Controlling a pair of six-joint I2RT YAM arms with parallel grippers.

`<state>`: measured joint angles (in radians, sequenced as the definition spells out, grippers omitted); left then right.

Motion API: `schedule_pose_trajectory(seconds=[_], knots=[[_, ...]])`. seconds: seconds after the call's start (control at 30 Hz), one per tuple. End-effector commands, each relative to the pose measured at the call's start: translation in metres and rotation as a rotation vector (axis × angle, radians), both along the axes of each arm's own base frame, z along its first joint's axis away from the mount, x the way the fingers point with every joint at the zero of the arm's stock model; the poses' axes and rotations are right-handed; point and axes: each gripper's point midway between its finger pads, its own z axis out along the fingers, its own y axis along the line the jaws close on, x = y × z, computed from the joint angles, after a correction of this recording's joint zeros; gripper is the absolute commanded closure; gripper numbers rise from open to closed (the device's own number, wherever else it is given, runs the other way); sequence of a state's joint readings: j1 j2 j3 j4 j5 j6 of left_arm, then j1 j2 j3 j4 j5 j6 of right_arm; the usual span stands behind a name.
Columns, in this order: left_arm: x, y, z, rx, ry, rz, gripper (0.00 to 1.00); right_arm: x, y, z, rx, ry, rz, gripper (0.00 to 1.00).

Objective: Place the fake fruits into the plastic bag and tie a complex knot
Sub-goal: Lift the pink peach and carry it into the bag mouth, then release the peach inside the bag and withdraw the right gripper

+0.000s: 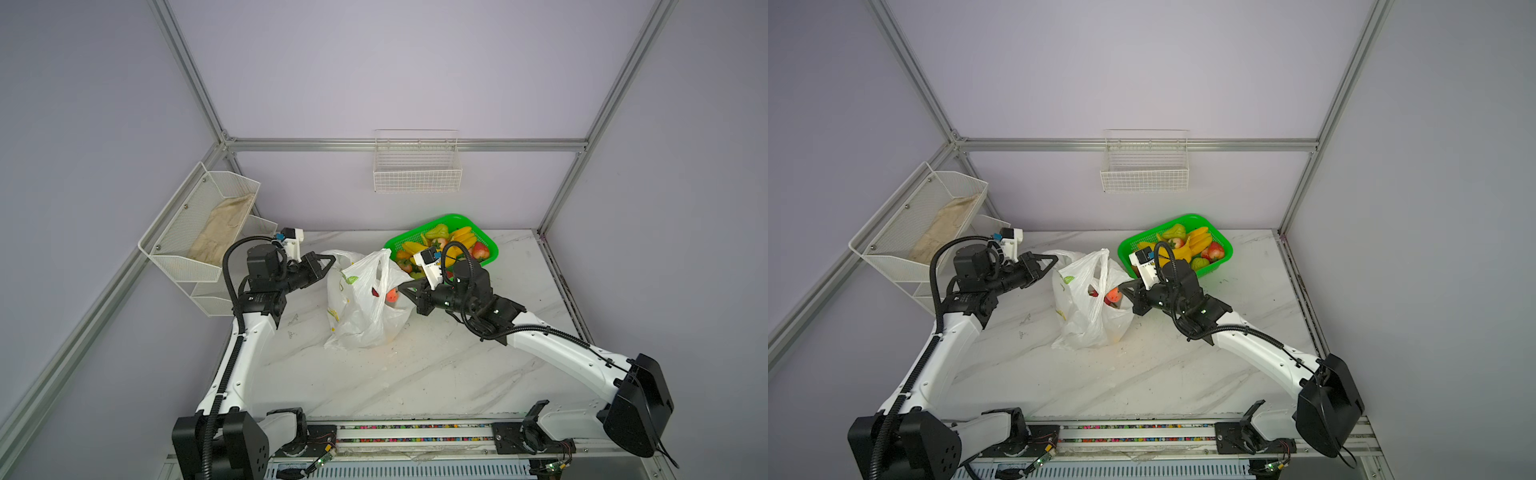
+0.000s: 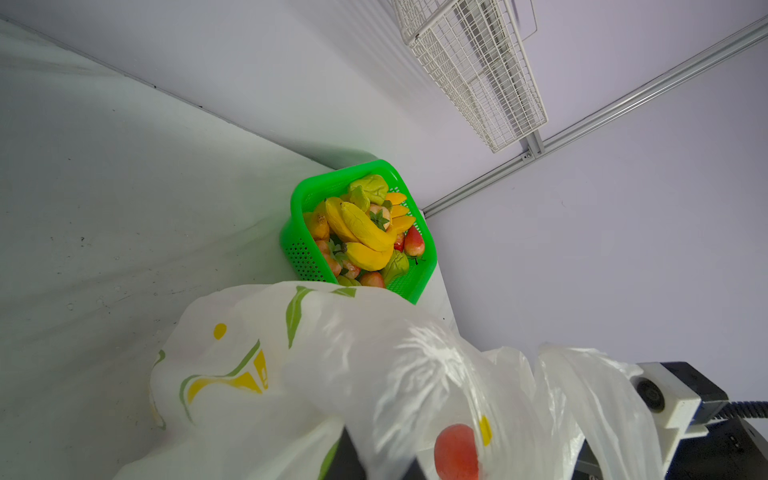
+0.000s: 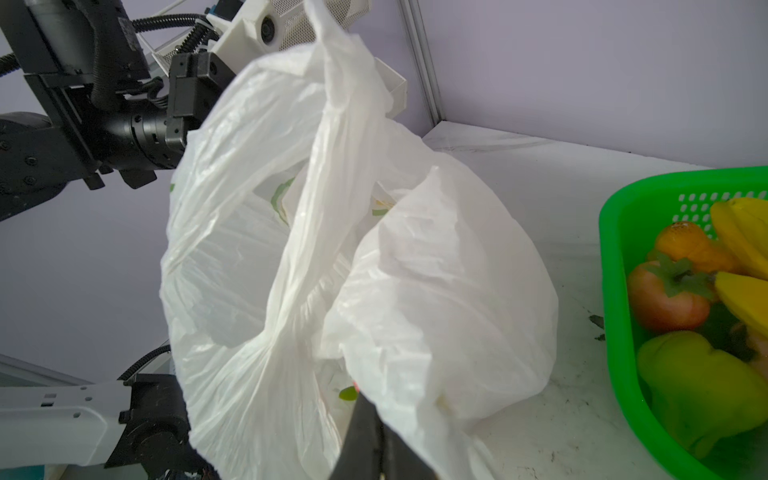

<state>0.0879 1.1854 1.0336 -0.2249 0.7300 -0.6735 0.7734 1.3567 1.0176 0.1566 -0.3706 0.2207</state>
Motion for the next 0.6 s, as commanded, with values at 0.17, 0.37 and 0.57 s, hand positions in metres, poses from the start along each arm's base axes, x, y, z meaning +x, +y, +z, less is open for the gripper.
schedule_pose_trajectory(seconds=[0.17,0.37,0.57], knots=[[-0.005,-0.008,-0.003,-0.022,-0.01,-0.033,1.0,0.008,0.036,-0.022,0.071,-0.026,-0.077,1.0],[-0.005,-0.009,-0.002,-0.021,-0.014,-0.035,1.0,-0.001,0.055,-0.046,0.01,0.026,0.032,0.83],[-0.006,-0.009,0.0,-0.02,-0.019,-0.034,1.0,-0.014,0.035,-0.016,0.028,-0.037,0.027,0.6]])
